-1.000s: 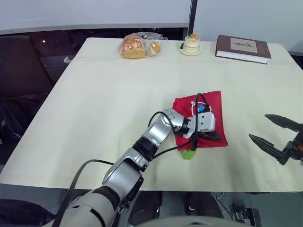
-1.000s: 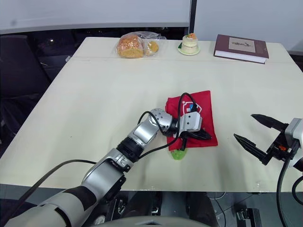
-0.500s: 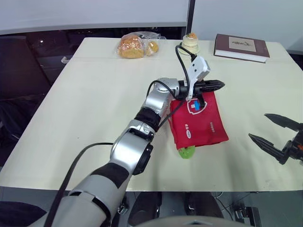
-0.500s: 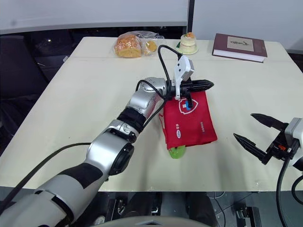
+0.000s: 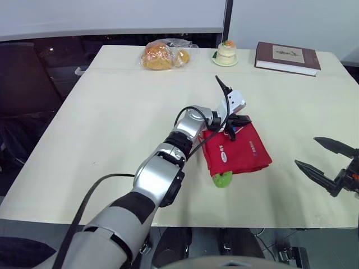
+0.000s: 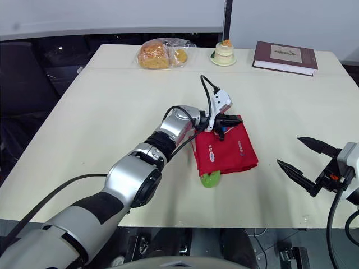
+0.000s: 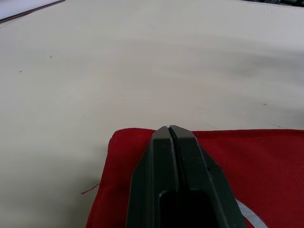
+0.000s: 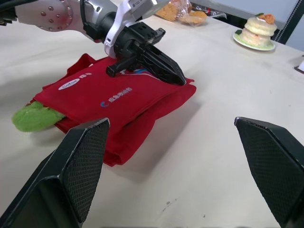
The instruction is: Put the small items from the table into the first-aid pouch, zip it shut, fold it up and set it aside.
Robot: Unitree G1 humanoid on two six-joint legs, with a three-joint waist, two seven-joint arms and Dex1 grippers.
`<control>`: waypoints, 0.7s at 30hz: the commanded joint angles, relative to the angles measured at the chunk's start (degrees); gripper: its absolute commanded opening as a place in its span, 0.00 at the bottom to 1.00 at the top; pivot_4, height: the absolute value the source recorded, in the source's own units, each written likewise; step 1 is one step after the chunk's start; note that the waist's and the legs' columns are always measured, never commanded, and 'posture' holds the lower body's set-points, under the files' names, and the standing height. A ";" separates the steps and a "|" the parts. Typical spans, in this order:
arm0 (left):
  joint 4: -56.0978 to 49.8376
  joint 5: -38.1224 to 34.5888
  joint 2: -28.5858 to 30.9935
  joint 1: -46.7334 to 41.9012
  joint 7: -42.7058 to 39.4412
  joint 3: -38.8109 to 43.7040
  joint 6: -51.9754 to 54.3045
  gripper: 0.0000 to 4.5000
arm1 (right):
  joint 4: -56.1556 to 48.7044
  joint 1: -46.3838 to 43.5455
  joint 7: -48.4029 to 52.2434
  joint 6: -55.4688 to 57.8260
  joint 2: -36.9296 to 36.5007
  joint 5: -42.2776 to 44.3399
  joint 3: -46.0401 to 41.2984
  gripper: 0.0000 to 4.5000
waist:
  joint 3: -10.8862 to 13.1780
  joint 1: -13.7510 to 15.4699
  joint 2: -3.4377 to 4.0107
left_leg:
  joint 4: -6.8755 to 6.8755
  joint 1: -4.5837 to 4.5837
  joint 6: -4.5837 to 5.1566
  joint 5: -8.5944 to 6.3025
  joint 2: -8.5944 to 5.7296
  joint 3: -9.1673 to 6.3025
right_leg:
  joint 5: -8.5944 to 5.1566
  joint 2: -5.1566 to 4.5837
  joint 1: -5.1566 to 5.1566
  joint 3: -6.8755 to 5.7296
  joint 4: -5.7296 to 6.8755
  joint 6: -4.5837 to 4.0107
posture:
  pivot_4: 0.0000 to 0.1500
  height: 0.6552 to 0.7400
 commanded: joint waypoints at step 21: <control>-40.63 -16.25 27.24 17.52 -28.51 10.02 9.44 0.61 | 2.10 -10.59 -5.72 11.22 -2.17 3.99 7.61 1.00 | 0.08 -0.19 0.09 | -0.03 -0.09 0.01 -0.01 0.08 0.04 | 0.00 -0.02 -0.15 0.05 0.07 -0.02 | 1.00 0.87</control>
